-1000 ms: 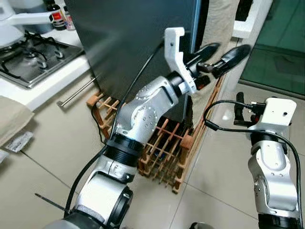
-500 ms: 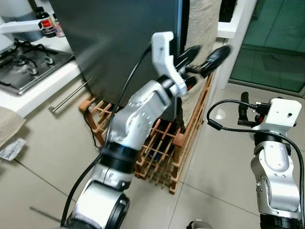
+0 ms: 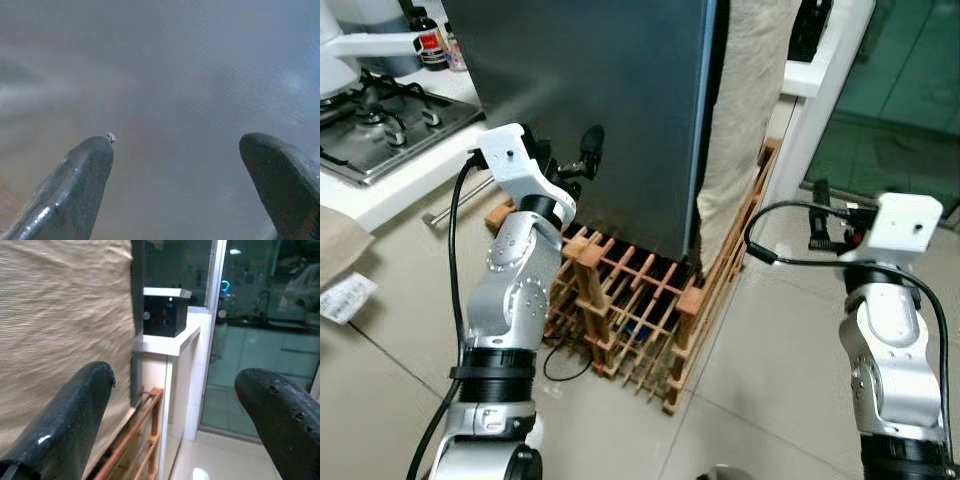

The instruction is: Restocking fridge

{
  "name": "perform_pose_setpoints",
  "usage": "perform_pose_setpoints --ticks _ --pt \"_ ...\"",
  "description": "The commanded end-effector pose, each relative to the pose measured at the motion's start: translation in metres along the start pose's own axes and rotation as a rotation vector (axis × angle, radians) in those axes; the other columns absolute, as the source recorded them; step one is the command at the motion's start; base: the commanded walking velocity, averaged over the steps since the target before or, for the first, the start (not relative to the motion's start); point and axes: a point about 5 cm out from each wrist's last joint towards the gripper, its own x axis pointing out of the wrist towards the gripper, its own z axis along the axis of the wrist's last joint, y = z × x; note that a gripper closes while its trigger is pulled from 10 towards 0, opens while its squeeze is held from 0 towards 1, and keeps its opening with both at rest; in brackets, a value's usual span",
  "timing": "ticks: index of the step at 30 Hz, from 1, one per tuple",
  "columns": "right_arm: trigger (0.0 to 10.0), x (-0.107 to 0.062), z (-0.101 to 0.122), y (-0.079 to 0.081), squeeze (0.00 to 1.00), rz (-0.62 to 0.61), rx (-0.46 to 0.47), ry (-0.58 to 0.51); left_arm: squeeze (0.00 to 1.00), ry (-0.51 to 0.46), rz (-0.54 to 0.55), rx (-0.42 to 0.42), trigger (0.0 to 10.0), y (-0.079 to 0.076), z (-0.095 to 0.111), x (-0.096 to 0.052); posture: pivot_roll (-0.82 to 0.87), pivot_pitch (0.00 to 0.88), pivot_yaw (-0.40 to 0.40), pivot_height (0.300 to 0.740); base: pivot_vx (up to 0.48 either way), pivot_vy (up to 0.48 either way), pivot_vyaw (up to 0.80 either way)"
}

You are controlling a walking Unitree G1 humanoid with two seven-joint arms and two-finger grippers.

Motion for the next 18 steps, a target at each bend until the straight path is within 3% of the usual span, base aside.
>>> perform_pose_setpoints --ticks 1,3,8,11,14,16,17,18 --pt "10.0 0.0 -0.001 -0.002 0.22 0.0 0.005 0.0 0.0 0.005 -0.004 0.031 10.0 -0.004 0.001 0.002 -0.17 0.0 0.025 0.74 0.0 -0.465 0.0" --pt "10.0 0.0 -0.001 -0.002 0.23 0.001 0.003 0.0 0.0 0.006 -0.005 0.031 10.0 -0.004 0.001 0.002 -0.17 0.0 0.025 0.74 0.0 -0.465 0.0" --pt "10.0 0.001 -0.002 -0.001 0.27 -0.004 -0.009 0.0 0.0 0.008 0.005 0.055 10.0 -0.006 -0.003 0.003 -0.17 0.0 0.032 0.74 0.0 -0.465 0.66" --pt "10.0 0.0 -0.004 -0.001 0.25 -0.006 -0.02 0.01 0.0 0.023 0.085 0.119 10.0 0.003 -0.008 0.002 -0.17 0.0 0.034 0.74 0.082 -0.149 0.67" --pt "10.0 0.0 -0.009 0.0 0.2 0.003 0.0 0.036 0.0 0.059 0.169 0.271 10.0 0.021 -0.013 0.0 -0.17 0.0 0.034 0.74 0.0 0.0 0.0" --pt "10.0 0.002 -0.031 0.011 0.17 0.083 0.028 0.123 0.0 0.114 0.3 0.522 10.0 0.054 -0.026 -0.003 -0.16 0.0 0.042 0.74 0.0 0.0 0.0" --pt "10.0 0.002 -0.031 0.011 0.17 0.083 0.028 0.123 0.0 0.114 0.3 0.522 10.0 0.054 -0.026 -0.003 -0.16 0.0 0.042 0.74 0.0 0.0 0.0" --pt "10.0 0.002 -0.045 0.012 0.17 0.085 0.035 0.161 0.0 0.203 0.335 0.555 10.0 0.067 -0.04 -0.005 -0.16 0.0 0.042 0.74 0.0 0.0 0.0"
